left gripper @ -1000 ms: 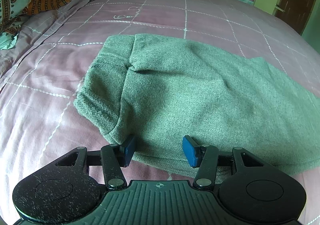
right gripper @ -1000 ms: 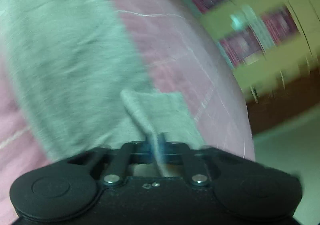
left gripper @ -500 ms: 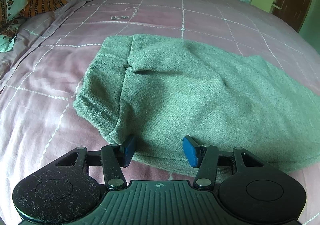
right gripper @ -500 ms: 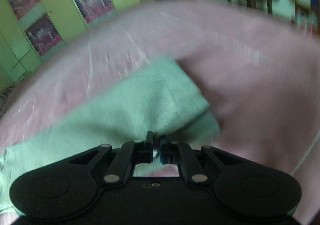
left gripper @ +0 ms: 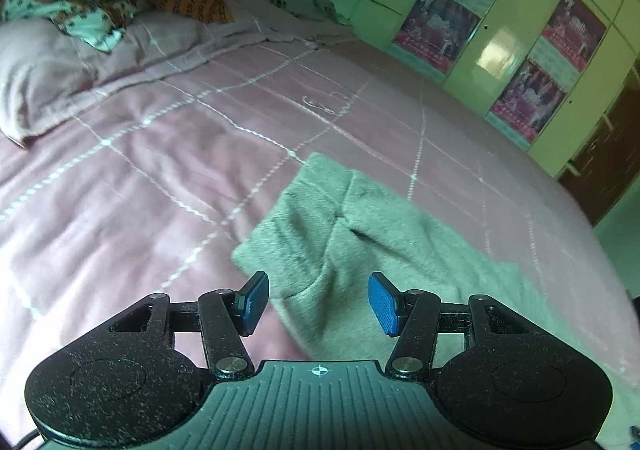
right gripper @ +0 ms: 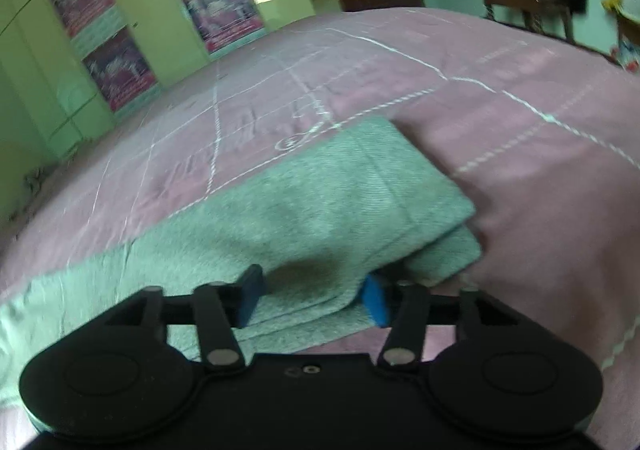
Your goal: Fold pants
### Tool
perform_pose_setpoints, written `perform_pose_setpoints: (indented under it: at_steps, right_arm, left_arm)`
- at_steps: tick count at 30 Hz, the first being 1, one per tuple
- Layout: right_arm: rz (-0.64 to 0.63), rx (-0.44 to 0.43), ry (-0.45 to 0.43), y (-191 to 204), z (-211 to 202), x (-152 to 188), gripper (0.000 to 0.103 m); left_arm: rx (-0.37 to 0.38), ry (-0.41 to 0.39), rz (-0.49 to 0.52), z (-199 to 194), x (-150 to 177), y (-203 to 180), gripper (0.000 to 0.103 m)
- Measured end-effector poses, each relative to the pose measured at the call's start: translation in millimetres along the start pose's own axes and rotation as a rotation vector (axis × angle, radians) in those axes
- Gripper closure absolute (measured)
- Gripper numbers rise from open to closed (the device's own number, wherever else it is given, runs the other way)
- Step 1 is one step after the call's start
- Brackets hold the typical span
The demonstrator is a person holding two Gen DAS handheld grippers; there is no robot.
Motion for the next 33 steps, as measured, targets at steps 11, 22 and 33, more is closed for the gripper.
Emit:
perform_pose_setpoints:
  at_steps: [11, 22, 33]
  right_arm:
    - [0.134, -0.043, -0.016, -15.5, -3.6, -3.3, 0.046]
    - [0.406, -0.103, -0.008, -56.3, -2.6, -1.6, 0.068]
    - [0.388, -0.066, -0.018, -57.8, -4.4, -3.1, 0.099]
  left_arm:
    - [-0.030, -0.046, 0.026, 13.5, -21.2, -11.0, 0.085]
    - [-0.080, 0.059, 0.139, 49.2, -2.2, 3.3, 0.085]
    - [-0.079, 0.077, 0.131, 48.3, -9.3, 1.5, 0.085]
Point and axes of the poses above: each gripper's, at about its wrist camera, not at the fingertips, and z roughly the way its jaws point, y to its left, x to its underside, the point moved 2 cm from there along z, roughly the way its jaws point, and after that the axes turned 11 degrees about -y, right-handed, at the moved point
